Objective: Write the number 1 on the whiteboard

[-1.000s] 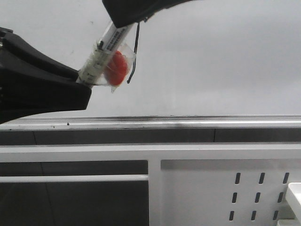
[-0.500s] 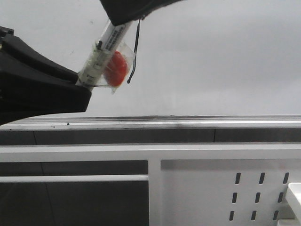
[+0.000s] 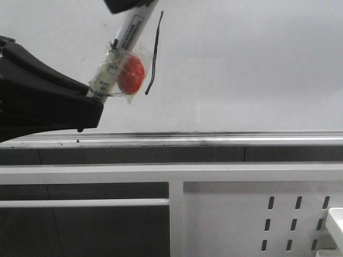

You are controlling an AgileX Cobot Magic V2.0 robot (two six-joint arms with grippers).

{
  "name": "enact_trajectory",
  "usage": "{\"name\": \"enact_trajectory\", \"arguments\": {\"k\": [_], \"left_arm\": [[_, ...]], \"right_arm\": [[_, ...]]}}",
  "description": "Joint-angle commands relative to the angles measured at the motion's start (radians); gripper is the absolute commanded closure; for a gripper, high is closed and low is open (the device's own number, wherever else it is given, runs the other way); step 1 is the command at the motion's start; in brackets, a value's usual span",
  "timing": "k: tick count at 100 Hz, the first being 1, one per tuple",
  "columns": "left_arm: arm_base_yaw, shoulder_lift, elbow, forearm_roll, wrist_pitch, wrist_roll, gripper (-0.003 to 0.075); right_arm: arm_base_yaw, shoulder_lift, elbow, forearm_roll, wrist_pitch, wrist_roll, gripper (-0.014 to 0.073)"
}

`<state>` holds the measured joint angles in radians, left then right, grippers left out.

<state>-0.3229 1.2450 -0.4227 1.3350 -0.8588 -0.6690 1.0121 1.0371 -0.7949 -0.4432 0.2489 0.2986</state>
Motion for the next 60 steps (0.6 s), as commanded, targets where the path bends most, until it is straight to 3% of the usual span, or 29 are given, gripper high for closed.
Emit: {"name": "enact_trajectory", "arguments": {"k": [1, 32, 60], "left_arm": [[0.003, -0.015, -0.011, -0.104, -0.047, -0.029, 0.0740], [0.003, -0.015, 0.124, -0.710, -0.049, -0.018, 0.0740], [0.003, 0.021, 0.142, -0.847, -0.045, -0.008, 0.0740]], "right_arm": [[-0.022, -0.063, -0.052, -0.032, 0.008, -0.004, 0.0194], [-0.052, -0.296, -0.057, -0.055, 0.254, -0.004, 0.0194], [-0.052, -0.381, -0.054, -0.055, 0.376, -0.004, 0.0194]]}}
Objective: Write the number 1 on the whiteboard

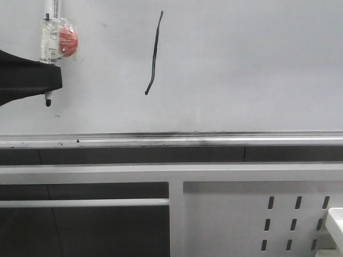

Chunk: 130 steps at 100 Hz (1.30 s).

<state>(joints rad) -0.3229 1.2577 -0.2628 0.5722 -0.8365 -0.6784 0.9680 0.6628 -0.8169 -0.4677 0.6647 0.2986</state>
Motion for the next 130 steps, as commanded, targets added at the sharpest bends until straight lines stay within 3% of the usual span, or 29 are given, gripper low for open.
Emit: {"name": "enact_trajectory", "arguments": {"k": [1, 73, 130], "left_arm": [[0.003, 0.011, -0.017, -0.089, -0.068, 0.001, 0.0740], [0.003, 0.215, -0.021, -0.199, -0.204, 0.020, 0.0740], [0.003, 0.215, -0.021, -0.143, -0.113, 0.084, 0.0740]], "right_arm": [[-0.008, -0.007, -0.032, -0.030, -0.040, -0.004, 0.0194], [-0.008, -0.007, -0.032, -0.030, -0.038, -0.004, 0.0194], [-0.008, -0.007, -0.032, -0.030, -0.038, -0.004, 0.0194]]}}
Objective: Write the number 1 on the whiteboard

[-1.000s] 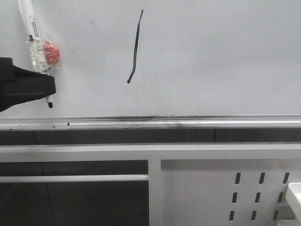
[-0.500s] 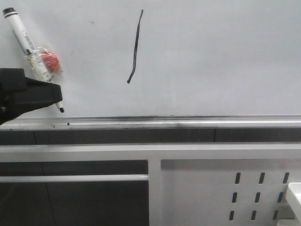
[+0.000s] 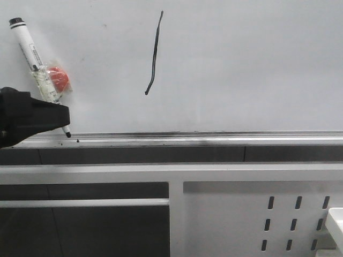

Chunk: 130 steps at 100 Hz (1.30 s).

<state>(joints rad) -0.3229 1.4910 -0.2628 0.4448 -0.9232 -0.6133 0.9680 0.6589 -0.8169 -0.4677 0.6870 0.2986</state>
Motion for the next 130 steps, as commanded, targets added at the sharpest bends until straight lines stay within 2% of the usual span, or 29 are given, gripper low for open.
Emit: {"name": "enact_trajectory", "arguments": {"k": [1, 30, 64, 79, 99, 130], "left_arm": [[0.003, -0.018, -0.021, -0.015, -0.021, 0.023, 0.0740], [0.003, -0.018, -0.021, -0.015, 0.040, 0.149, 0.0740], [0.003, -0.018, -0.021, -0.063, 0.046, 0.266, 0.0740], [0.003, -0.018, -0.021, -0.073, 0.040, 0.266, 0.0740], [0.003, -0.018, -0.021, -0.080, -0.061, 0.266, 0.0740], [0.003, -0.018, -0.021, -0.080, -0.068, 0.266, 0.0740]], "right_arm": [[-0.008, -0.003, -0.032, -0.030, -0.060, -0.004, 0.0194], [-0.008, -0.003, -0.032, -0.030, -0.060, -0.004, 0.0194], [-0.008, -0.003, -0.032, -0.030, -0.062, -0.004, 0.0194], [-0.008, -0.003, -0.032, -0.030, -0.062, -0.004, 0.0194], [-0.008, -0.003, -0.032, -0.030, -0.062, -0.004, 0.0194], [-0.008, -0.003, -0.032, -0.021, -0.062, -0.004, 0.0194]]}}
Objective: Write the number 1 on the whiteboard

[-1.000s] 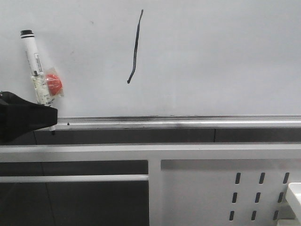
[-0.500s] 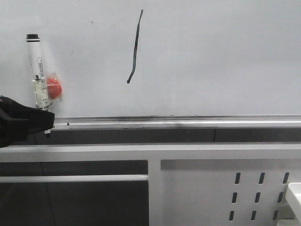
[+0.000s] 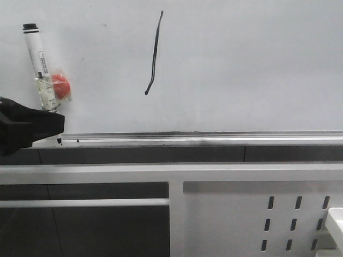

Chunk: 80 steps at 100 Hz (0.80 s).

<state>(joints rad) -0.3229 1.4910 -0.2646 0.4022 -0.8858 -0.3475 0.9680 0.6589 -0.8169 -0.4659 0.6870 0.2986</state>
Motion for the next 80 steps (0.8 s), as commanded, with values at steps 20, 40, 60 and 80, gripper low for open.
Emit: {"name": "enact_trajectory", "arguments": {"k": [20, 40, 60, 80], "left_arm": [[0.003, -0.018, -0.019, -0.037, -0.105, 0.000, 0.0740], [0.003, -0.018, -0.019, -0.059, -0.103, 0.000, 0.0738], [0.003, -0.018, -0.019, -0.059, -0.103, 0.000, 0.0738], [0.003, -0.018, -0.019, -0.059, -0.103, 0.000, 0.0738]], "right_arm": [[-0.008, -0.003, -0.032, -0.014, -0.062, -0.004, 0.0194], [-0.008, -0.003, -0.032, -0.013, -0.062, -0.004, 0.0194], [-0.008, -0.003, -0.032, -0.013, -0.062, -0.004, 0.0194], [-0.008, -0.003, -0.032, -0.013, -0.062, -0.004, 0.0194]]}}
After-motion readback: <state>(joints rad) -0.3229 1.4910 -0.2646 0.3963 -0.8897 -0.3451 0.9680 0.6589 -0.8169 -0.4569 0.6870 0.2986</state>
